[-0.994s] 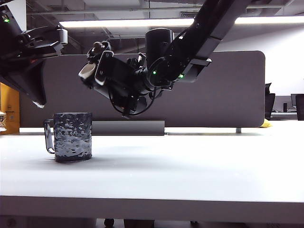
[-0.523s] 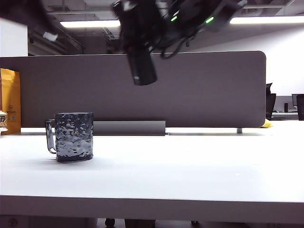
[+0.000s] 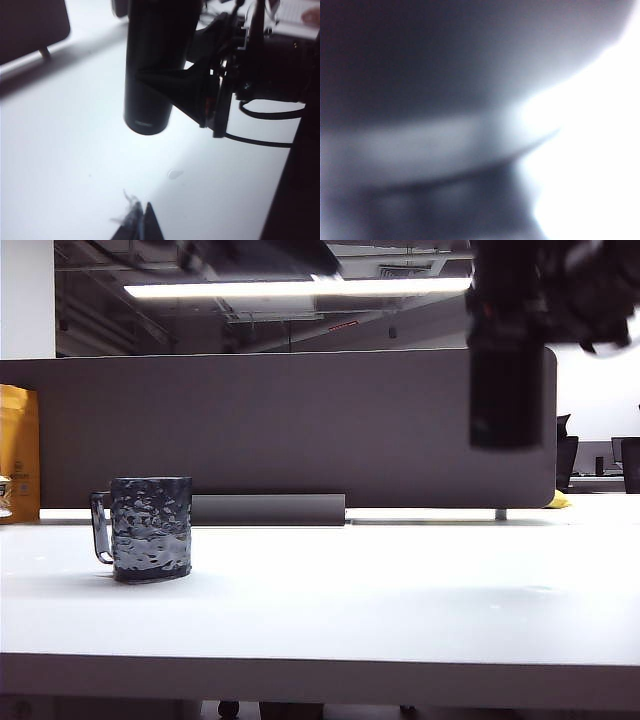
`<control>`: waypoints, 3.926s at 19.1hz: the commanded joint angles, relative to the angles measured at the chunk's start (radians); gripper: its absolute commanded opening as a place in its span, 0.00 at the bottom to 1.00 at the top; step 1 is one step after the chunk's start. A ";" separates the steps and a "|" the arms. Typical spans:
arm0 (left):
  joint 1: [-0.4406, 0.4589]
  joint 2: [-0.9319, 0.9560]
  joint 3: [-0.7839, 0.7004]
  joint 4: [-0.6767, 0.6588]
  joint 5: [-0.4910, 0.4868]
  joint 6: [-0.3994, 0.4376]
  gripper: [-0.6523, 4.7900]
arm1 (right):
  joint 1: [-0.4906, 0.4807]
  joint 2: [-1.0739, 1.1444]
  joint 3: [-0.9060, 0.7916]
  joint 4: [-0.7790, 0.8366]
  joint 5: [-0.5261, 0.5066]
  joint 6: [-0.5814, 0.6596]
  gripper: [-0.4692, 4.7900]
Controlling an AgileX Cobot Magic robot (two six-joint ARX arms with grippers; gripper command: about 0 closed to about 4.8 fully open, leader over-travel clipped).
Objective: Pick up the black thermos, pour some water into the cup, then place the black thermos back on the table.
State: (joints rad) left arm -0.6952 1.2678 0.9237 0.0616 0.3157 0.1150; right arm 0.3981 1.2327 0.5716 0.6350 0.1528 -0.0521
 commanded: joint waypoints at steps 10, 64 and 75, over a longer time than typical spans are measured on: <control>-0.033 0.225 0.004 0.171 -0.117 -0.070 0.11 | -0.108 0.401 -0.035 0.439 -0.103 0.052 0.46; -0.037 -1.242 -0.726 -0.343 -0.293 -0.334 0.11 | -0.105 -1.227 -0.480 -0.818 -0.237 0.159 0.07; -0.037 -1.241 -0.916 -0.138 -0.346 -0.333 0.11 | -0.105 -1.227 -0.559 -0.825 -0.113 0.204 0.07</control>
State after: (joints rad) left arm -0.7315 0.0257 0.0078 -0.0864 -0.0204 -0.2188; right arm 0.2932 0.0055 0.0143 -0.1913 0.0124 0.1192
